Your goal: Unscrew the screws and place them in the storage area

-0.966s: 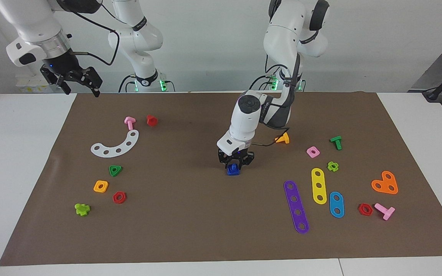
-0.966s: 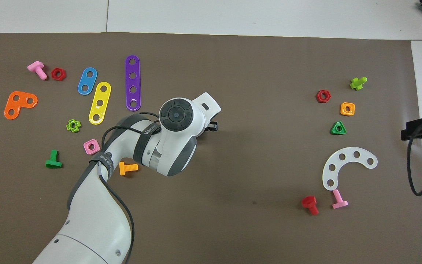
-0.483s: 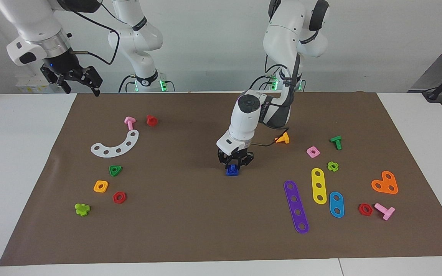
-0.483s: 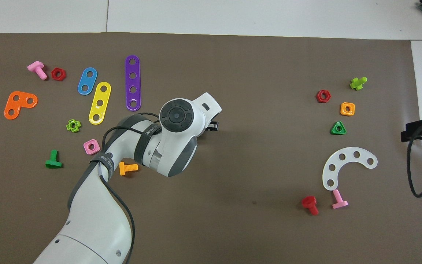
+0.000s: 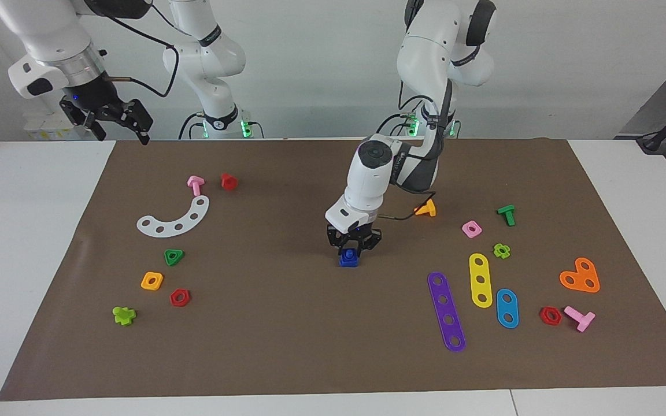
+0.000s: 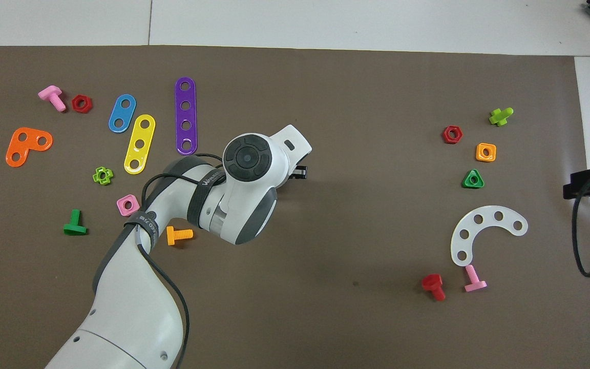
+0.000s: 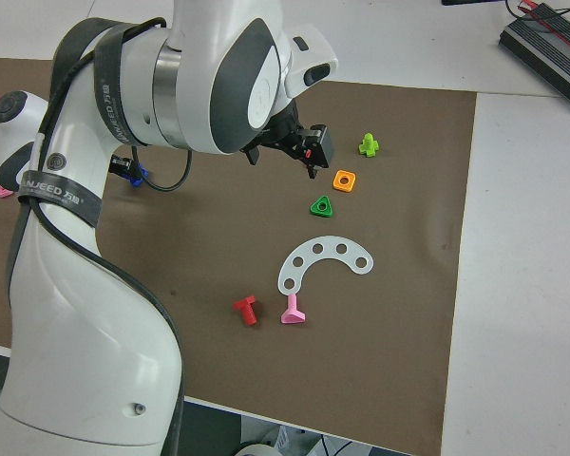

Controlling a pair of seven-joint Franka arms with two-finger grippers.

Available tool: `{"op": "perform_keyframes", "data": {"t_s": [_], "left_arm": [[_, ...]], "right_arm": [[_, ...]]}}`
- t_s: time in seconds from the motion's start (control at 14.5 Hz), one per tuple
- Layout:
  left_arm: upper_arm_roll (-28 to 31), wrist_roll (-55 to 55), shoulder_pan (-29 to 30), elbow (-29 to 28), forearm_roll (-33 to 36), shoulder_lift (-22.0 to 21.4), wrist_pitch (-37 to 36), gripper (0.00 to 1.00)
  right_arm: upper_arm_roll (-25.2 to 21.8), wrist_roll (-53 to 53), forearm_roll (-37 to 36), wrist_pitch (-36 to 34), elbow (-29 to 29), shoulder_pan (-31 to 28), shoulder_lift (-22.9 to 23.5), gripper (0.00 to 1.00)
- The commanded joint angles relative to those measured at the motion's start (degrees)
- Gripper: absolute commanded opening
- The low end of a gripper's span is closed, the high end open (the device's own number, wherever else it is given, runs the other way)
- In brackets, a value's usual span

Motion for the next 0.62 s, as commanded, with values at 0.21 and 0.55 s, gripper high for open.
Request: {"op": "perform_keyframes", "data": {"t_s": [0.21,0.55], "left_arm": [[1.51,0.13,0.06,11.11,-0.82,3.00,-13.64,0.41],[1.52,6.07,7.52,15.53,-0.38,4.33,-19.64,0.39]], "right_arm": [[0.54,0.59,3.81,3.02,-1.55,0.90,-0.70,1.00],[0.54,11.46,3.81,11.88,-1.28,10.11,4.21,1.00]]}}
